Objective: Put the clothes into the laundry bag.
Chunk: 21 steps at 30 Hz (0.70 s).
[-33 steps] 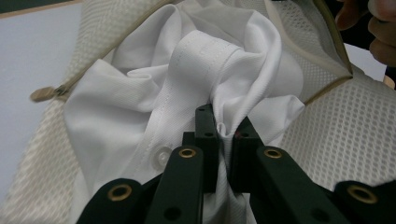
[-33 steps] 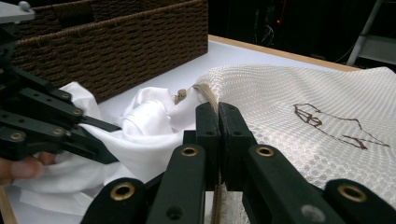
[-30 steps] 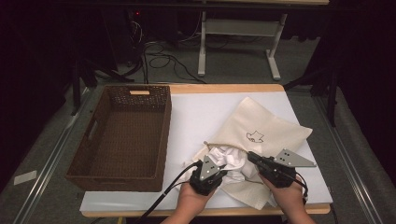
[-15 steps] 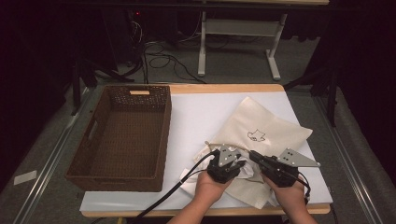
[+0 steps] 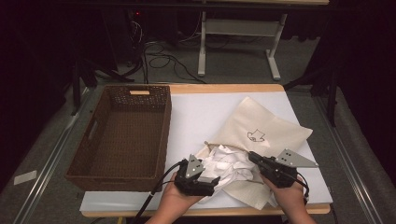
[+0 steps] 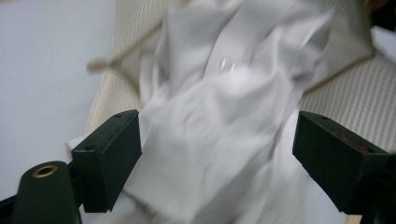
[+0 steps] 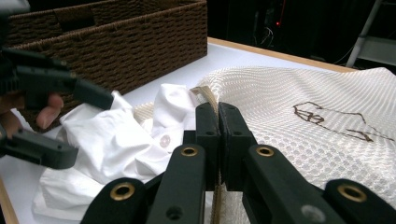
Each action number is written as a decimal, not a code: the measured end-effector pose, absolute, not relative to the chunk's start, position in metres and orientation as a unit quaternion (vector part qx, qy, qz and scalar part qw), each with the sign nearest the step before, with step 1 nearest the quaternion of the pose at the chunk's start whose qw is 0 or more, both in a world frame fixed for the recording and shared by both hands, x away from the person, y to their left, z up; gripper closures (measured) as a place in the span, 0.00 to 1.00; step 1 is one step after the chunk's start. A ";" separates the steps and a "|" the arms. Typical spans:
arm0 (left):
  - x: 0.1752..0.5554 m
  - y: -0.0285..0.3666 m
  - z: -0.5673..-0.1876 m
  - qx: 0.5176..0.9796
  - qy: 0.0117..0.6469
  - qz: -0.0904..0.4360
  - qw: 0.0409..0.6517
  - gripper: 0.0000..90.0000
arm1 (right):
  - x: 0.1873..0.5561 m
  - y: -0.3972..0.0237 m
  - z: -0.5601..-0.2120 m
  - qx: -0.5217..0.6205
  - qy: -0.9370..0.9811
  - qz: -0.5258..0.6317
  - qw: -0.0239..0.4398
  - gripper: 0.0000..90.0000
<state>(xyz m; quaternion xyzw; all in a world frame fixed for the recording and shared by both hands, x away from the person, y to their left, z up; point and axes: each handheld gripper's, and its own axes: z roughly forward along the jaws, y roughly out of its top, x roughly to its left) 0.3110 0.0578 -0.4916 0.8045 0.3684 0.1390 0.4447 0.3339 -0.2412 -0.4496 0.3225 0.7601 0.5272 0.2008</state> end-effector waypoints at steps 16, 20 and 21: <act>0.302 0.039 -0.517 0.850 0.353 0.152 0.360 0.51 | 0.334 -0.241 -0.452 0.324 0.763 0.523 0.198 0.99; 0.302 0.041 -0.516 0.849 0.353 0.152 0.363 0.72 | 0.334 -0.241 -0.453 0.323 0.763 0.524 0.196 0.99; 0.302 0.041 -0.517 0.848 0.354 0.154 0.365 0.76 | 0.334 -0.241 -0.453 0.323 0.763 0.524 0.196 0.99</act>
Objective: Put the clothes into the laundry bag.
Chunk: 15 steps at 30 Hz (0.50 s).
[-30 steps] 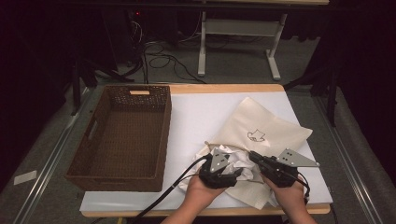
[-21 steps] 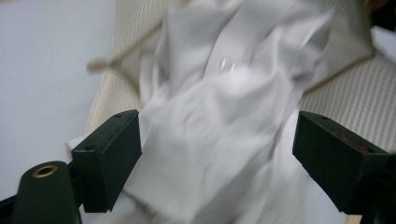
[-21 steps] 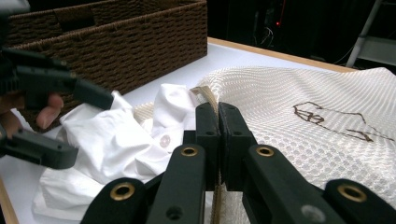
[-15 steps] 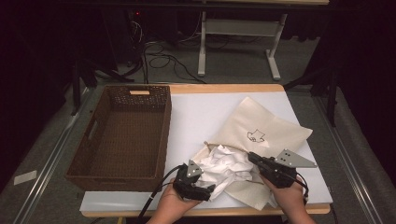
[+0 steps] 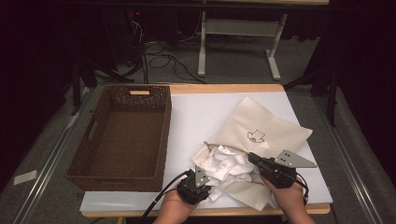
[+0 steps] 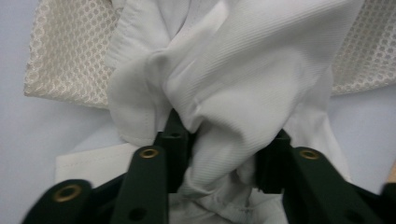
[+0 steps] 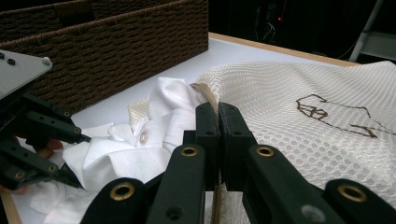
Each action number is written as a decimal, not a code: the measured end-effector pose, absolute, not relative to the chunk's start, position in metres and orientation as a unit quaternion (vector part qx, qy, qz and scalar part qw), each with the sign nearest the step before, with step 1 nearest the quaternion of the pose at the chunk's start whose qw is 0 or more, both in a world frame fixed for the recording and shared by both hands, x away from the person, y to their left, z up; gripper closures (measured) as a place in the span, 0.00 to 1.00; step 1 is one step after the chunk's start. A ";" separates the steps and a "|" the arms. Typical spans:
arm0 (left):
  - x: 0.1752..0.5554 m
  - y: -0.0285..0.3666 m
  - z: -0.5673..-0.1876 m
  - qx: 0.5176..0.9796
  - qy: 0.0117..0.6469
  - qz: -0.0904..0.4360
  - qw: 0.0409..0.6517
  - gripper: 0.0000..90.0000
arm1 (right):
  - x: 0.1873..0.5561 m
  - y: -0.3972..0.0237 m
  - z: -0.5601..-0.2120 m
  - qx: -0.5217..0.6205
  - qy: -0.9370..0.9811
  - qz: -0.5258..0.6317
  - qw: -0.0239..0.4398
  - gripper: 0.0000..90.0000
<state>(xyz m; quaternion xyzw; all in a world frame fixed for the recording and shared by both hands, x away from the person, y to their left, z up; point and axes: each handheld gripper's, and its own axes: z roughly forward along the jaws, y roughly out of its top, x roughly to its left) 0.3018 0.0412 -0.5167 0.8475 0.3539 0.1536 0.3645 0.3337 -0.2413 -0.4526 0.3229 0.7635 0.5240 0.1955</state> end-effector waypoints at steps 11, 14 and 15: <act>0.302 0.049 -0.503 0.839 0.350 0.126 0.398 0.88 | 0.334 -0.241 -0.452 0.322 0.763 0.526 0.194 0.99; 0.299 0.052 -0.495 0.831 0.346 0.130 0.416 0.88 | 0.334 -0.240 -0.452 0.321 0.763 0.528 0.192 0.99; 0.298 0.052 -0.492 0.829 0.345 0.130 0.421 0.88 | 0.333 -0.239 -0.452 0.321 0.762 0.529 0.190 0.99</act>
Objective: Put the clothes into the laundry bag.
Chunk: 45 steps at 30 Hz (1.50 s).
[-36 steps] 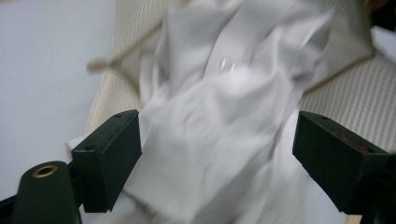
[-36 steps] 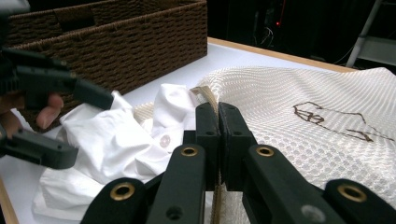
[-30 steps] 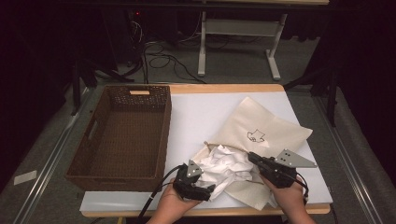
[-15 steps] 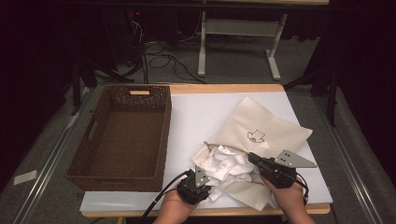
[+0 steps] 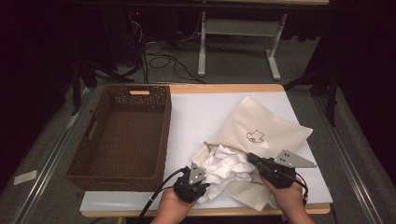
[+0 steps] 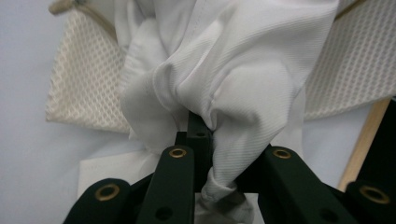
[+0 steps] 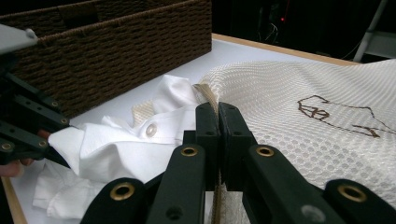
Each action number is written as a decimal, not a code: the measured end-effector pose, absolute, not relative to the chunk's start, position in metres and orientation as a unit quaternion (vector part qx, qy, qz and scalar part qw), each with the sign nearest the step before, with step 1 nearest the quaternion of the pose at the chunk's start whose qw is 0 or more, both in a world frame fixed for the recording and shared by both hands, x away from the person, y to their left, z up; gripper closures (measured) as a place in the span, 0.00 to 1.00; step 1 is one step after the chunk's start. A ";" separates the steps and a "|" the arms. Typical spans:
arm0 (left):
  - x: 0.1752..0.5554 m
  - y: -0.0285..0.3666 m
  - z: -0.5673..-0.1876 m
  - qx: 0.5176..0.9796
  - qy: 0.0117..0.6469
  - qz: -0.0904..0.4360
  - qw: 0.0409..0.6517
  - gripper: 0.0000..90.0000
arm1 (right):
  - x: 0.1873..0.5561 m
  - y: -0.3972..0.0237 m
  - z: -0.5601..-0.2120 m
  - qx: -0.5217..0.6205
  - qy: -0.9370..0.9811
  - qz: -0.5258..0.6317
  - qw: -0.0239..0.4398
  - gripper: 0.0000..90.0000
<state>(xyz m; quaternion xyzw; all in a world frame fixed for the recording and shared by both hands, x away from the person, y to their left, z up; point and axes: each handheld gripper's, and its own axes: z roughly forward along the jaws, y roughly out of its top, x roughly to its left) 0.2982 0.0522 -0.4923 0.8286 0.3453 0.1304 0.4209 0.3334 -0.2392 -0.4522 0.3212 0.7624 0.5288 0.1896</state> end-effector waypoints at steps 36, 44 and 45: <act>0.341 -0.016 -0.481 0.763 0.342 0.153 0.527 0.88 | 0.331 -0.242 -0.446 0.322 0.753 0.539 0.199 0.99; 0.353 -0.033 -0.485 0.771 0.333 0.147 0.523 0.87 | 0.333 -0.247 -0.446 0.328 0.746 0.545 0.198 0.99; 0.359 -0.034 -0.490 0.778 0.343 0.136 0.508 0.85 | 0.333 -0.247 -0.446 0.327 0.746 0.545 0.196 0.99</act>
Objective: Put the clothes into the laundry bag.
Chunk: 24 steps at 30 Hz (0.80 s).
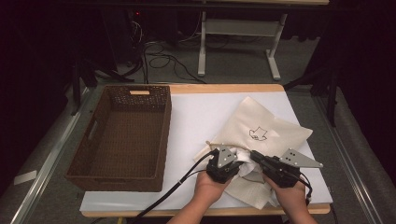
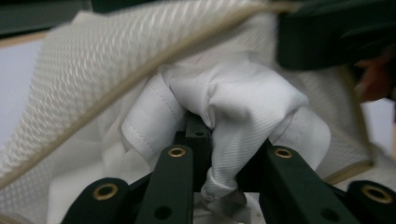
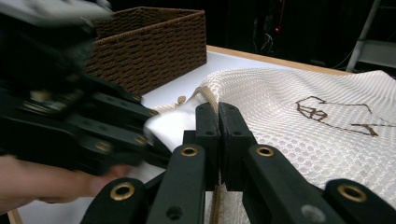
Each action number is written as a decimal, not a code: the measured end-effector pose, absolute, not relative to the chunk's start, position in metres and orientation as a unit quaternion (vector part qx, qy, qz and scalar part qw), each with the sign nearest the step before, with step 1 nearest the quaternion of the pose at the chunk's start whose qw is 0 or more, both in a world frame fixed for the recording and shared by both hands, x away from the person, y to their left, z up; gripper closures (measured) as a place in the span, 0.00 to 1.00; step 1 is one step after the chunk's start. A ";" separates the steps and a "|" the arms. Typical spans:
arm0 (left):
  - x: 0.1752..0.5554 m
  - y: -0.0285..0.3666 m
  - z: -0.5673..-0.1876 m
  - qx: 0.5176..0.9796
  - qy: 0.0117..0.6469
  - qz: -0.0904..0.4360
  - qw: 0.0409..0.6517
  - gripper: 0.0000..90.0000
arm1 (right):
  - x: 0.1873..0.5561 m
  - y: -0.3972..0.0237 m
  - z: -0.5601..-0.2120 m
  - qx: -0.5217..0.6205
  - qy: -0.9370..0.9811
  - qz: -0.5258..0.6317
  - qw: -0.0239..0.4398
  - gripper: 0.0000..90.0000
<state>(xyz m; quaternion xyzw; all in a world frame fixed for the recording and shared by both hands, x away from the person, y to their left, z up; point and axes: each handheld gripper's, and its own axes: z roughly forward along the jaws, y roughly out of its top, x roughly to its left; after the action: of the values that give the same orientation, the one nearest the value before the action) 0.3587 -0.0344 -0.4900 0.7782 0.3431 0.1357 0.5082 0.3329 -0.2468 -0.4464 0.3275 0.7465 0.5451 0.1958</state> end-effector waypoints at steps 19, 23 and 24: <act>0.316 0.020 -0.466 0.782 0.327 0.154 0.508 0.22 | 0.333 -0.246 -0.447 0.328 0.750 0.539 0.197 0.99; 0.309 0.039 -0.479 0.791 0.354 0.140 0.479 0.21 | 0.332 -0.245 -0.448 0.329 0.751 0.538 0.197 0.99; 0.307 0.043 -0.486 0.796 0.361 0.131 0.467 0.21 | 0.332 -0.245 -0.448 0.329 0.751 0.538 0.197 0.99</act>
<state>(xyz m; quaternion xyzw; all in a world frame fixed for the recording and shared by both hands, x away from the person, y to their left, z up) 0.3071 0.0434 -0.4857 0.7963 0.3608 0.1311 0.4675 0.3322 -0.2453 -0.4475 0.3293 0.7507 0.5379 0.1967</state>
